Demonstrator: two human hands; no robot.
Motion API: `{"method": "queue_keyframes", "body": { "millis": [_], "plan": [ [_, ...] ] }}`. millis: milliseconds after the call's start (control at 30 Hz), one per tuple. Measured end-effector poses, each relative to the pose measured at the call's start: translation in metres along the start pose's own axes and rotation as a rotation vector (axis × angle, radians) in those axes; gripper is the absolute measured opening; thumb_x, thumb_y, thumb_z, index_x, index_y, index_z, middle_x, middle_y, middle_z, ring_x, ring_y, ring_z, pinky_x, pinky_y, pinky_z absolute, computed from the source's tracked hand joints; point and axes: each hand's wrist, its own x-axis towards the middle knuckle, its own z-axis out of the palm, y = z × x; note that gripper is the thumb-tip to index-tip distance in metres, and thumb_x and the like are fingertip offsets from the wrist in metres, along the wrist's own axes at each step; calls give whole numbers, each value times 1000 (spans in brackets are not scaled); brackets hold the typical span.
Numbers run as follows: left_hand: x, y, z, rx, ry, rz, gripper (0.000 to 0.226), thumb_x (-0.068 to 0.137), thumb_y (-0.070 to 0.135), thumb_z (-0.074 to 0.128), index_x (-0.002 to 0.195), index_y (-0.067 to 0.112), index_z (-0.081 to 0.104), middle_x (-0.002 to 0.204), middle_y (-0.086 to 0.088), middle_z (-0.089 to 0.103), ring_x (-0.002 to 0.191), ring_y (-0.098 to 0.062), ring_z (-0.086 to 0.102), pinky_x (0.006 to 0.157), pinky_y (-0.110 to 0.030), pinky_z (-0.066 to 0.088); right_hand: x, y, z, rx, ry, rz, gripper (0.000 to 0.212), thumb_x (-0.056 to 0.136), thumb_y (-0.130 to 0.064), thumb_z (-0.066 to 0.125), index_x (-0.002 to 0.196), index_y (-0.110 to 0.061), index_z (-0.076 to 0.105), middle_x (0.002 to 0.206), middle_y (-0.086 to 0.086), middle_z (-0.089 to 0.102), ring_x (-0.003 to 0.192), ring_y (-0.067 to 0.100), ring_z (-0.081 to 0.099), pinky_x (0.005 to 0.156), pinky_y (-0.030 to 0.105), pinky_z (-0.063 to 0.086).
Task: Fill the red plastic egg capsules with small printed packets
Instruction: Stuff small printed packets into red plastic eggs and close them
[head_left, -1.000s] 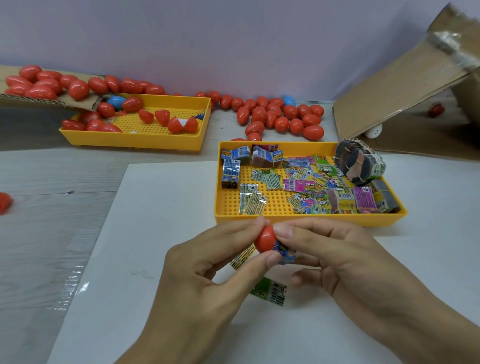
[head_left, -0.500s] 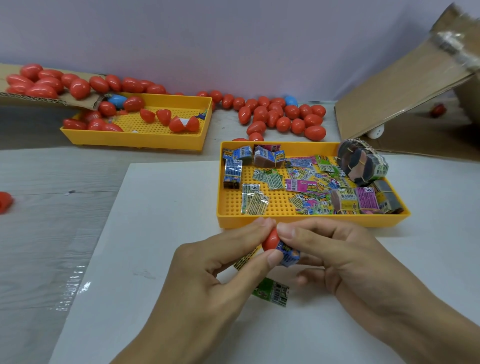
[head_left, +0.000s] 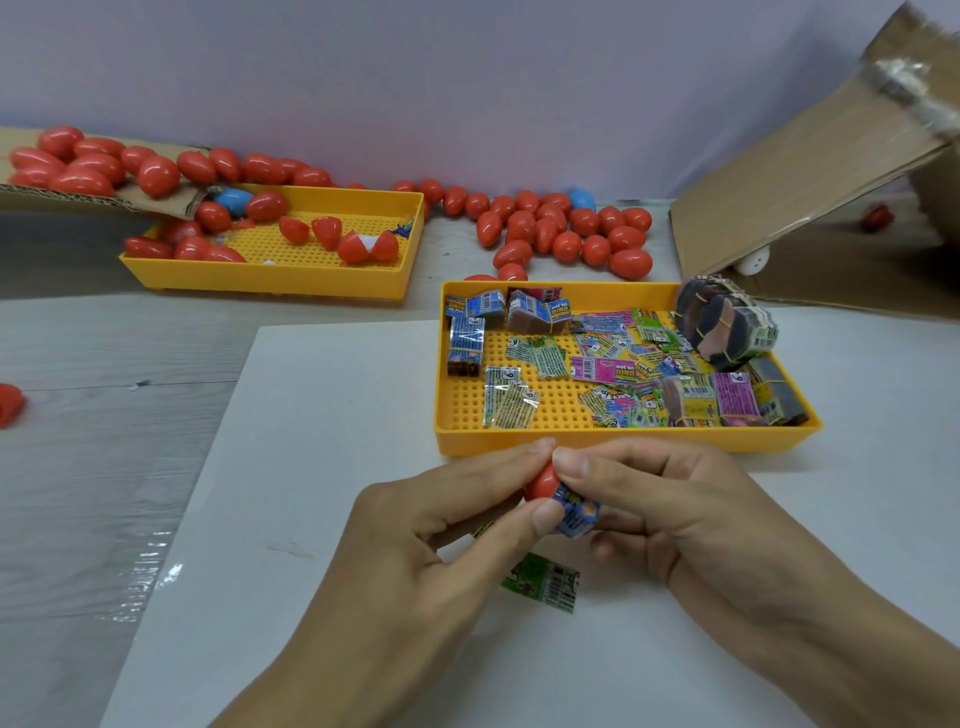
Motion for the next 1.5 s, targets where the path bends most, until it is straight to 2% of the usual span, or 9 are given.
{"method": "queue_keyframes", "body": {
  "millis": [333,433,567,767,900,1000,1133,1267,1500],
  "plan": [
    [2,4,0,-17,1,14,38,83,33,74,120,40,67,120,21,69,118,0,61,96,-18,50,0,0,1,20,-4,-37,33,59,-37,83,81,-12,79,83,11,75,69,13,67,53,20,50],
    [1,9,-1,-58,99,39,33,84,40,65,116,35,72,114,14,73,111,-6,67,89,-18,54,-3,-3,0,-65,39,-277,44,55,-39,89,93,-20,78,88,6,76,76,13,71,59,19,53],
    [3,14,-5,-187,140,-90,36,82,52,57,94,26,78,90,-4,76,82,-20,74,69,-27,60,-9,-2,2,-525,168,-790,53,67,-33,84,117,-32,65,111,-4,69,96,21,68,68,29,57],
    [3,17,2,-370,-18,-244,36,72,47,72,85,14,77,81,-11,75,68,-23,73,62,-33,60,-11,5,7,-831,146,-1029,59,75,-22,82,127,-18,54,118,-1,59,99,11,62,79,18,50],
    [2,15,1,-372,42,-202,31,65,36,80,87,15,77,84,-13,76,74,-23,74,63,-34,60,-6,-1,5,-857,68,-988,47,80,-36,71,123,-31,54,127,-6,51,102,6,61,79,12,44],
    [3,15,-3,-356,76,-126,34,64,31,81,96,20,78,91,-12,77,86,-24,75,69,-26,58,-8,-6,2,-656,48,-802,61,74,-61,71,126,-34,54,122,-9,58,102,17,63,68,20,48],
    [5,15,-7,-382,108,-33,35,61,19,84,95,21,77,94,-9,76,90,-22,74,75,-23,58,-13,-10,3,-296,7,-551,57,60,-65,79,108,-35,71,93,-2,72,72,10,67,57,23,53],
    [5,17,-7,-340,83,52,32,65,13,82,94,23,75,98,-3,73,99,-25,72,83,-26,58,-11,-12,2,-276,-14,-520,27,70,-40,74,88,-21,77,69,3,73,54,13,67,46,23,52],
    [5,19,-9,-358,76,-78,38,66,34,79,104,29,75,102,-6,76,98,-23,72,77,-23,57,-10,-6,2,-448,88,-744,32,73,-30,79,105,-27,73,94,-4,73,84,20,71,62,26,57]
  ]
}}
